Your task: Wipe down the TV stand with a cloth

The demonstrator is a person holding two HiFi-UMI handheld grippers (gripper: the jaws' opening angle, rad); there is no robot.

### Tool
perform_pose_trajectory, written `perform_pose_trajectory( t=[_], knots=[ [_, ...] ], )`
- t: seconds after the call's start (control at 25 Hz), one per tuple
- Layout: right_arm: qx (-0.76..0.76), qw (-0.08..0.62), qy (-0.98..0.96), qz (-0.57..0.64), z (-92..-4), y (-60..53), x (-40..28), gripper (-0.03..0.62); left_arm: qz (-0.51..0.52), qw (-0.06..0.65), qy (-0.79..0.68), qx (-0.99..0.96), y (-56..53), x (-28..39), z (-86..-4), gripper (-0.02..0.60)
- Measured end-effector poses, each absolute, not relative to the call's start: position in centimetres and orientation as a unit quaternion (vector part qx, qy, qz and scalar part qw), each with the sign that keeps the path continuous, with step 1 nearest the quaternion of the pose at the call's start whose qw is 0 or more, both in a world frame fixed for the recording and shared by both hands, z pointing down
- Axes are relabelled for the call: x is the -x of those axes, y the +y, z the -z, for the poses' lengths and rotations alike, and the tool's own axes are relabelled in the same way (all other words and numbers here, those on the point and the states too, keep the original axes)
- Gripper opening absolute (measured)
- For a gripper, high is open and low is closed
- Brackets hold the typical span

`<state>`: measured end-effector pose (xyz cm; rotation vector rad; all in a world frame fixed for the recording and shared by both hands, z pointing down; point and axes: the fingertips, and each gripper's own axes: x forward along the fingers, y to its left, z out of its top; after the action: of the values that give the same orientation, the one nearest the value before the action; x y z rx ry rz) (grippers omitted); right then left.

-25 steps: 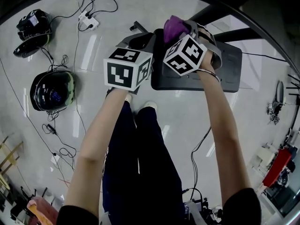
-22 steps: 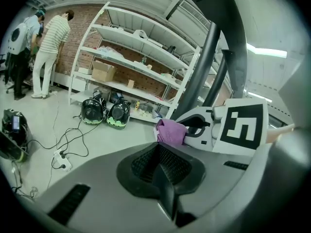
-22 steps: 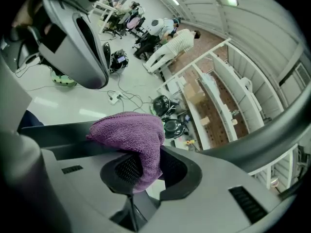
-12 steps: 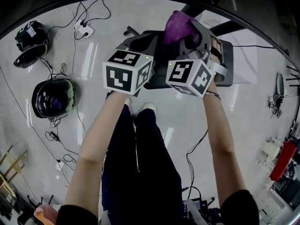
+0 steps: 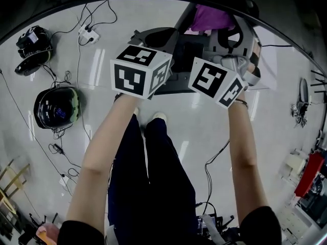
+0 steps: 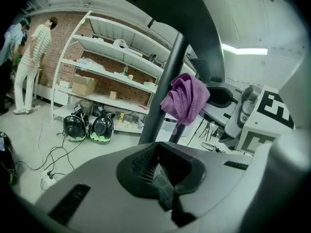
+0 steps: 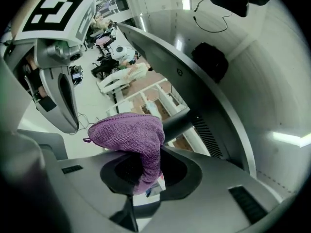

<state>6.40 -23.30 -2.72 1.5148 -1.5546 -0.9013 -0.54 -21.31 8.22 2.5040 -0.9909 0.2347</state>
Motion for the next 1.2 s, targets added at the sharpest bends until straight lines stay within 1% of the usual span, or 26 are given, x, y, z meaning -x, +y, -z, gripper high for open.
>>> perform_pose_trajectory(
  t=[0.12, 0.32, 0.72, 0.96, 1.2],
  knots=[
    [-0.597, 0.377, -0.607, 0.365, 3.7, -23.8, -6.4, 0.098, -0.086, 0.212, -0.358, -0.905, -21.2, 0.3, -7.8, 0.006],
    [-0.579, 0.385, -0.611, 0.379, 3.3, -24.8, -6.1, 0.098, -0.093, 0.215, -0.368, -0.9, -21.1, 0.7, -8.7, 0.006],
    [-0.54, 0.409, -0.636, 0.369, -0.6, -25.7, -6.2, 0.098, -0.1, 0.227, -0.386, -0.889, -21.4, 1.1, -10.7, 0.006],
    [-0.524, 0.416, -0.654, 0.353, -2.7, -26.1, -6.1, 0.098, -0.1, 0.234, -0.392, -0.884, -21.9, 1.1, -11.7, 0.006],
    [-0.493, 0.437, -0.677, 0.328, -6.0, -26.3, -6.1, 0.098, -0.104, 0.242, -0.395, -0.88, -22.3, 1.0, -13.1, 0.006]
  ],
)
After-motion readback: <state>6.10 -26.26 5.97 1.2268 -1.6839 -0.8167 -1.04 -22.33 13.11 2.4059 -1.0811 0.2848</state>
